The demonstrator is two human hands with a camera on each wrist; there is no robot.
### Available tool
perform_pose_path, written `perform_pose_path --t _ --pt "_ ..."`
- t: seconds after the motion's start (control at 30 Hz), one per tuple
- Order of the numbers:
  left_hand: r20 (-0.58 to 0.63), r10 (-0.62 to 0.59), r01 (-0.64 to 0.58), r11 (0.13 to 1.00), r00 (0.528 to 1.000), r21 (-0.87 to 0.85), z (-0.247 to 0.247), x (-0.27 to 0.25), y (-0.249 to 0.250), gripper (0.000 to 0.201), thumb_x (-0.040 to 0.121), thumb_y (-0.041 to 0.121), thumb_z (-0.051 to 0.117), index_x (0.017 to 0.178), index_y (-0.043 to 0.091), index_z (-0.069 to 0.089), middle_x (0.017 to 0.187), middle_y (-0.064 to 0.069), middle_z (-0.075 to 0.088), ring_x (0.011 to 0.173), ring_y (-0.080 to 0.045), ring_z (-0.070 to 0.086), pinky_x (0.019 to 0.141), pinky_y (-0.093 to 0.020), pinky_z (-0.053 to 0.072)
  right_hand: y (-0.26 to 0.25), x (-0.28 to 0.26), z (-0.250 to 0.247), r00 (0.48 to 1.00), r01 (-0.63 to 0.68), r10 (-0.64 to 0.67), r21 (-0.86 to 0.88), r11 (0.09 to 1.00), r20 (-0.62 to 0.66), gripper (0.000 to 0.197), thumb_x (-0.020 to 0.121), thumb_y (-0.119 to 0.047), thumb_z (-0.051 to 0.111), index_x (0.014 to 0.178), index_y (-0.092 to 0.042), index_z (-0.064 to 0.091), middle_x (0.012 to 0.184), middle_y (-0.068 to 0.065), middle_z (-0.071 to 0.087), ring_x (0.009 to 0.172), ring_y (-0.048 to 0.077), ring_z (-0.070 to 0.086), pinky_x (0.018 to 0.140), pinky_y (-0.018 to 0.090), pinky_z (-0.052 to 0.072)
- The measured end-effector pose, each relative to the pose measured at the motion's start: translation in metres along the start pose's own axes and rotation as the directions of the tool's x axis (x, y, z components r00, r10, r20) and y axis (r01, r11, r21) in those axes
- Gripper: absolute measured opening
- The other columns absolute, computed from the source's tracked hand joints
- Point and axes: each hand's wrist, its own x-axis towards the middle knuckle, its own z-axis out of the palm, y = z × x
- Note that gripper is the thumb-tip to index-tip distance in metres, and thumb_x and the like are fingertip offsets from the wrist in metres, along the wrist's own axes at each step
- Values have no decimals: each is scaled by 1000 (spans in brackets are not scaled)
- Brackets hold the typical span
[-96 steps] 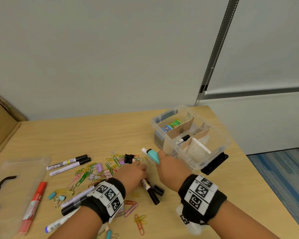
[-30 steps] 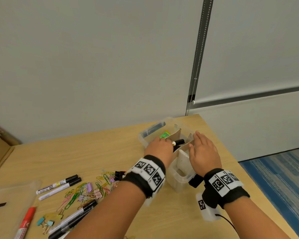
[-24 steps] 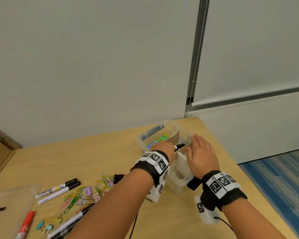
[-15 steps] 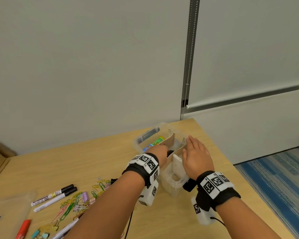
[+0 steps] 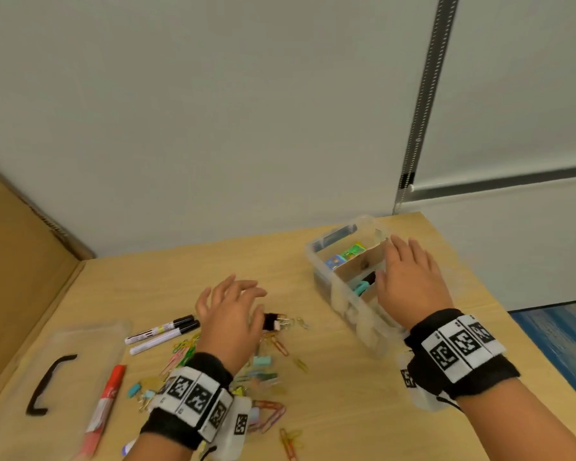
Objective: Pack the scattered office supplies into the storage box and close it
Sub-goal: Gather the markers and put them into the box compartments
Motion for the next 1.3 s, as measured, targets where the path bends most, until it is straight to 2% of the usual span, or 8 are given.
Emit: perform_pose_path --t 0.13,0.27,0.4,0.5,0.67,0.87,1.07,1.3 --pt "-3 -149 149 987 989 67 -16 -32 -68 27 93 40 40 112 39 59 131 18 50 138 -13 26 107 -39 13 -52 -16 6 969 235 -230 63 970 -86 40 94 -30 44 131 -15 49 141 4 45 137 26 31 112 42 30" --pt "20 -311 303 939 950 164 -26 -49 -126 26 94 35 45 116 38 57 131 13 50 134 -17 30 108 -42 19 -105 -29 32 872 488 -487 158 859 -47 22 92 -23 51 110 -16 62 116 1 58 115 21 48 96 34 41" --pt "91 -372 342 908 924 242 -28 -44 -173 33 92 33 45 125 34 52 134 8 49 130 -20 35 107 -43 25 -160 -44 66 750 632 -658 221 743 68 16 92 -22 49 97 -16 63 99 -1 60 98 20 52 82 33 47" --pt "188 -369 307 906 910 291 -24 -33 -195 41 93 36 45 133 30 45 139 4 45 130 -22 36 108 -42 28 -193 -56 91 658 690 -722 214 692 213 26 95 -25 38 101 -15 61 103 1 58 98 20 50 81 38 49" --pt "328 -325 226 925 887 307 -15 -12 -213 51 93 33 50 141 28 36 143 0 42 130 -25 39 107 -44 31 -223 -64 125 544 757 -713 109 645 442 37 93 -16 46 130 -13 48 130 7 47 118 27 43 89 43 44" --pt "395 -296 167 930 870 329 -5 7 -224 45 92 36 54 135 28 45 136 -2 47 126 -26 42 105 -42 33 -241 -65 137 575 754 -661 0 656 481 40 93 -11 45 133 -11 42 138 9 39 123 28 37 98 38 34" --pt "437 -303 201 943 847 264 1 18 -231 42 87 39 61 125 24 50 127 -3 51 118 -25 47 100 -39 38 -245 -58 140 621 712 -595 -48 701 511 49 91 -17 45 139 -7 34 140 12 39 126 29 36 106 40 31" --pt "434 -296 175 939 851 297 1 15 -228 29 91 38 55 114 20 58 113 -5 59 101 -25 55 85 -35 45 -243 -61 137 640 695 -579 -59 717 505 50 91 -14 45 140 -8 32 137 12 42 122 30 41 102 40 32"
